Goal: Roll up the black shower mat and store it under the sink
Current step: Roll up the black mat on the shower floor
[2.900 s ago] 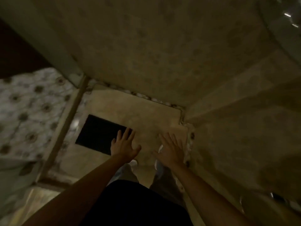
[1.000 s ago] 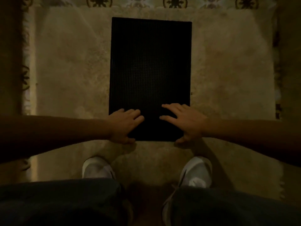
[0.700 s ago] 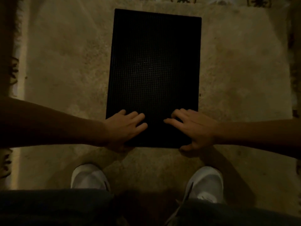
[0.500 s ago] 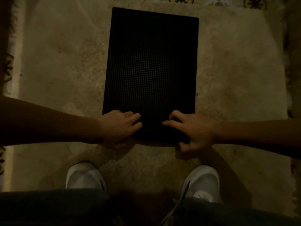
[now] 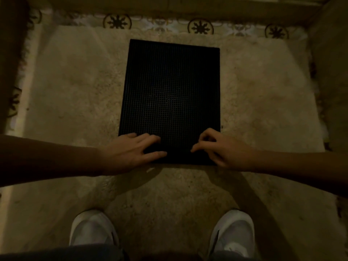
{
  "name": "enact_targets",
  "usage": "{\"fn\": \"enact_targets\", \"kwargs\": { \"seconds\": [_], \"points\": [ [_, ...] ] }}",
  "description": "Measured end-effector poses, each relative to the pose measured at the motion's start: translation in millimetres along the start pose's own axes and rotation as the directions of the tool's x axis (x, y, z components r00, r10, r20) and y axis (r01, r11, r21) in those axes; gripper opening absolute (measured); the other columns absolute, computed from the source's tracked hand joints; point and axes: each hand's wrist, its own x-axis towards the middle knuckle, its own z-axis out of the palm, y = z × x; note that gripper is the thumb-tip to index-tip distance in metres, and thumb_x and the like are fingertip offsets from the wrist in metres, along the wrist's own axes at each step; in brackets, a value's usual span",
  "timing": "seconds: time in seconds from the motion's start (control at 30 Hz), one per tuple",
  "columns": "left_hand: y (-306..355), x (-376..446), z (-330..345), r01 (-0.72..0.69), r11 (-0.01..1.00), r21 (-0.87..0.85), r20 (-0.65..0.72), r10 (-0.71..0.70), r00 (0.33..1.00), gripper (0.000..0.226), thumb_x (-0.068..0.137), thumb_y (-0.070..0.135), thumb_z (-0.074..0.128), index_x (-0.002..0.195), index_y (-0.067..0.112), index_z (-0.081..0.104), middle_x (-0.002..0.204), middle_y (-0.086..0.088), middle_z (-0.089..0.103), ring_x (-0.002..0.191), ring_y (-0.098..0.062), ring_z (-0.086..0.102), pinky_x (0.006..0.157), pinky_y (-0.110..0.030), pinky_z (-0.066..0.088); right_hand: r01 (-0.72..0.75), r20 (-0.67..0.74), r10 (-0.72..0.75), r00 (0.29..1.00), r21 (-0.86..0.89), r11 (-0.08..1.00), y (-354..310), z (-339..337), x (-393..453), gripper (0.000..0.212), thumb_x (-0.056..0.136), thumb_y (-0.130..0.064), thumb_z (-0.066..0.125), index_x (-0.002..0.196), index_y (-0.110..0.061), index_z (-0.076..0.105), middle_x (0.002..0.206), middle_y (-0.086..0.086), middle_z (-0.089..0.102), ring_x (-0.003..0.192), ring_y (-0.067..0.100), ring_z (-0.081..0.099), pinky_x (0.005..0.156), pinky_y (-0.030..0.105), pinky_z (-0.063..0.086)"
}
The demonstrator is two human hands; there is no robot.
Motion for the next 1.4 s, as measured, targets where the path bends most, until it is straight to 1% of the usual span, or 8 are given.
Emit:
{"fn": "enact_targets", "kwargs": {
  "seconds": [0.13,0.23,0.33,0.47,0.6,0.8,1.2,1.4],
  "points": [
    [-11.3,11.5,-3.5,-0.024,0.992,0.124,-0.026,0.027,0.999,0.066,0.084,0.018,0.063,0.146,0.018,0.041,0.121,-0.017,0.058,0.099,-0.030,0.059,0.069,-0.039,0.051,0.007,-0.004,-0.008,1.000,-0.218,0.976,-4.9,-4.0,7.2,0.041,0.083,-0.003,0.067,0.121,-0.018,0.068,0.112,0.013,0.060,0.082,0.024,0.057,0.058,0.034,0.047],
    [-3.3,14.5,4.4,0.036,0.998,0.056,0.069,-0.040,0.997,0.071,0.093,0.038,0.047,0.153,0.012,0.020,0.134,-0.017,0.044,0.112,-0.030,0.048,0.082,-0.041,0.048,0.045,0.066,-0.027,0.997,-0.305,0.951,-12.7,-3.9,6.5,0.037,0.091,-0.024,0.061,0.127,-0.015,0.061,0.110,0.010,0.061,0.085,0.024,0.059,0.058,0.035,0.050],
    [8.0,13.7,9.8,0.111,0.994,0.013,0.067,-0.111,0.992,0.084,0.088,0.056,0.048,0.151,0.007,0.023,0.130,-0.017,0.043,0.110,-0.031,0.046,0.083,-0.043,0.048,0.057,0.113,-0.015,0.993,-0.373,0.926,-18.4,-5.1,1.0,0.051,0.088,-0.045,0.062,0.128,-0.013,0.058,0.109,0.009,0.060,0.086,0.023,0.059,0.056,0.032,0.049],
    [9.2,22.2,11.9,0.212,0.977,0.022,0.125,-0.213,0.969,0.061,0.098,0.040,0.035,0.149,0.009,0.019,0.132,-0.017,0.039,0.111,-0.033,0.043,0.086,-0.045,0.045,0.051,0.158,0.031,0.987,-0.487,0.872,-15.8,-2.7,3.9,0.064,0.084,-0.036,0.071,0.140,-0.014,0.048,0.121,0.008,0.058,0.096,0.022,0.058,0.058,0.030,0.047],
    [0.4,31.2,7.5,0.255,0.966,-0.054,0.186,-0.241,0.953,0.047,0.099,0.034,0.038,0.140,0.015,0.023,0.126,-0.011,0.040,0.102,-0.027,0.046,0.067,-0.036,0.041,-0.025,0.135,0.085,0.987,-0.395,0.918,-10.9,-1.8,9.7,0.065,0.093,-0.035,0.053,0.151,-0.021,0.027,0.137,0.003,0.046,0.111,0.023,0.052,0.068,0.032,0.046],
    [-9.9,20.0,8.0,0.233,0.960,-0.153,0.169,-0.207,0.964,0.069,0.096,0.039,0.047,0.145,0.026,0.000,0.130,-0.004,0.039,0.105,-0.021,0.046,0.079,-0.036,0.050,-0.020,0.145,0.060,0.988,-0.260,0.965,3.2,-10.6,10.6,0.064,0.093,-0.034,0.055,0.150,-0.027,0.027,0.123,0.000,0.053,0.090,0.016,0.056,0.064,0.028,0.040],
    [-36.5,16.6,0.2,0.220,0.849,-0.480,0.112,-0.189,0.976,0.053,0.099,0.041,0.047,0.143,0.042,0.018,0.129,0.004,0.042,0.092,-0.016,0.055,0.078,-0.039,0.052,-0.111,0.195,0.109,0.975,-0.002,0.994,16.5,-29.7,18.8,0.055,0.100,-0.034,0.053,0.151,-0.034,0.032,0.123,-0.004,0.037,0.093,0.010,0.047,0.079,0.035,0.049],
    [-37.6,10.1,4.7,0.174,0.840,-0.513,-0.012,-0.209,0.978,0.050,0.101,0.038,0.037,0.150,0.039,0.027,0.129,0.003,0.040,0.102,-0.010,0.047,0.083,-0.030,0.048,-0.149,0.072,0.143,0.987,0.090,0.985,15.0,-27.3,14.8,0.058,0.100,-0.026,0.056,0.152,-0.036,0.031,0.118,-0.003,0.051,0.095,0.013,0.053,0.081,0.037,0.051]
  ]
}}
